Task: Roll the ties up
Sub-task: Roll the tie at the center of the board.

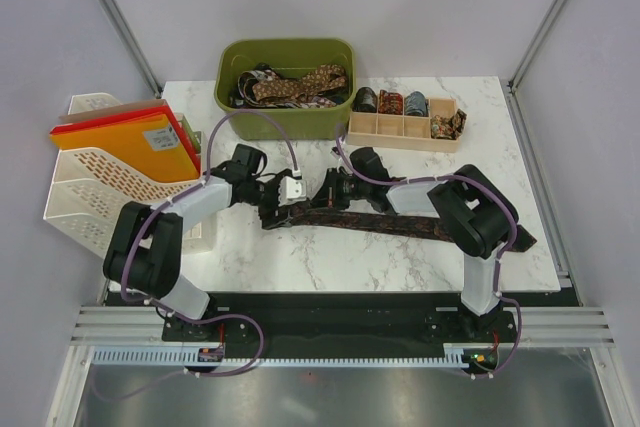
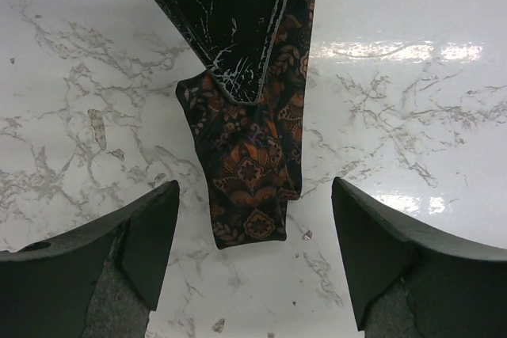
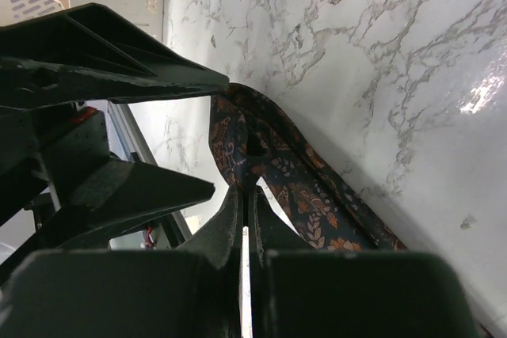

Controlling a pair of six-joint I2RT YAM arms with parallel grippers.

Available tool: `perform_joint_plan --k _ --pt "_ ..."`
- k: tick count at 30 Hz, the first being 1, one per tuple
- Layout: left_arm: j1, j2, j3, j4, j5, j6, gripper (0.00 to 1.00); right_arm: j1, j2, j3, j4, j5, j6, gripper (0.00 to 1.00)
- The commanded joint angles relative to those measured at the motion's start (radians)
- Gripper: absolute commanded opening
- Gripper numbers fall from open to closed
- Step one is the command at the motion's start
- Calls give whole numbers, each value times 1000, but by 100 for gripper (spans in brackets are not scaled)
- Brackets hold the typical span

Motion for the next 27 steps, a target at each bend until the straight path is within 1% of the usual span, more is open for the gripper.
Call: perform_joint_plan --k 1,3,4,7,12,14,15,19,20,21,23,24,27 --pt "-10 28 -11 53 -38 99 81 0 14 -22 68 -27 34 2" --pt "-13 45 -11 58 -60 98 76 -1 14 -28 54 -28 28 2" --pt "-13 47 -10 58 -64 98 72 -1 14 -31 49 -28 26 2" --pt "-15 64 -11 61 -90 101 66 0 10 -40 26 -22 16 2" --pt "-19 71 -21 59 -101 119 65 -1 17 -22 -42 -2 -36 2" --pt "-21 80 -11 58 -100 112 59 0 29 -8 -72 12 -58 3" --pt "-22 82 -7 55 -97 116 55 0 41 -3 -78 18 -61 2" --pt "-25 87 2 38 -92 112 45 2 70 33 -121 36 -79 3" --pt "-27 81 6 27 -89 112 43 2 73 49 -138 38 -84 3" --pt "-28 76 6 21 -87 112 38 3 79 55 -142 38 -90 3" --pt "-34 58 4 -5 -87 115 34 3 81 61 -147 33 -90 3" --pt "-38 50 6 -14 -89 110 30 5 80 63 -147 33 -93 3" --pt "-42 -7 -13 -51 -86 86 30 12 76 61 -155 36 -98 2"
